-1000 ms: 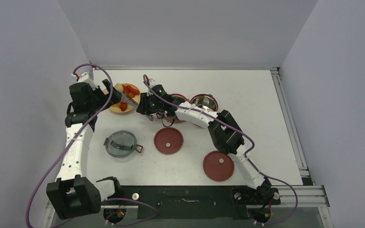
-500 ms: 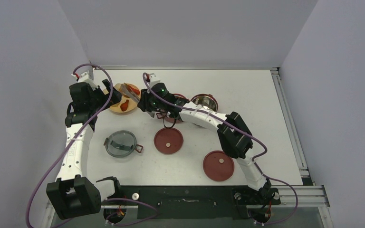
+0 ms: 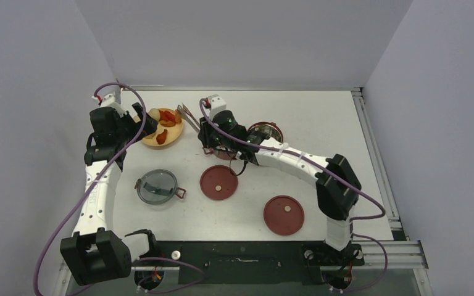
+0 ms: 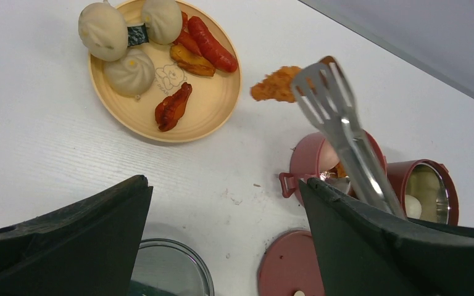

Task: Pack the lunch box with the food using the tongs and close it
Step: Place the fake food in the packing box.

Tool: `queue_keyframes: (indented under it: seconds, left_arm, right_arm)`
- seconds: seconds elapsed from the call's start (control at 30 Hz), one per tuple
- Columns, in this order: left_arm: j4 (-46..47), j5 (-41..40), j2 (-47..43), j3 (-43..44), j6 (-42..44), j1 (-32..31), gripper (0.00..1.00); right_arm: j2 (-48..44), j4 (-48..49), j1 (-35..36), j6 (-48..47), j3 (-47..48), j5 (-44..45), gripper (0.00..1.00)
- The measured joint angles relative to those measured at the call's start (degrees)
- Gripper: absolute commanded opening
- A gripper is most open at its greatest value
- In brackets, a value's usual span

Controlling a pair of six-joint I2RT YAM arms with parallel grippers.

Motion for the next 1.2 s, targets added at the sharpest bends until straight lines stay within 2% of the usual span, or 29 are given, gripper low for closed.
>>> queue_keyframes:
  seconds: [0.27, 0.5, 0.83, 1.2]
  left_arm:
    - [0.0, -0.3, 0.0, 0.0, 0.0, -0.8, 0.96]
    - [-0.1, -1.2, 0.1, 0.0, 1.0, -5.2, 0.96]
    - [-0.1, -2.3, 0.3, 0.0, 1.4, -7.1, 0.96]
    - [-0.2, -2.4, 0.3, 0.0, 1.6, -7.1, 0.96]
  right_arm:
    - [-19.8, -5.7, -1.5, -4.3, -8.8, 4.9, 0.05]
    - [-28.3, -17.7, -5.9, -7.0, -9.9, 9.2, 0.05]
    - [-31.0, -25.7, -7.5, -7.7, -14.4, 7.8, 0.05]
    - [-30.6, -27.3, -7.6, -7.7, -14.4, 5.6, 0.08]
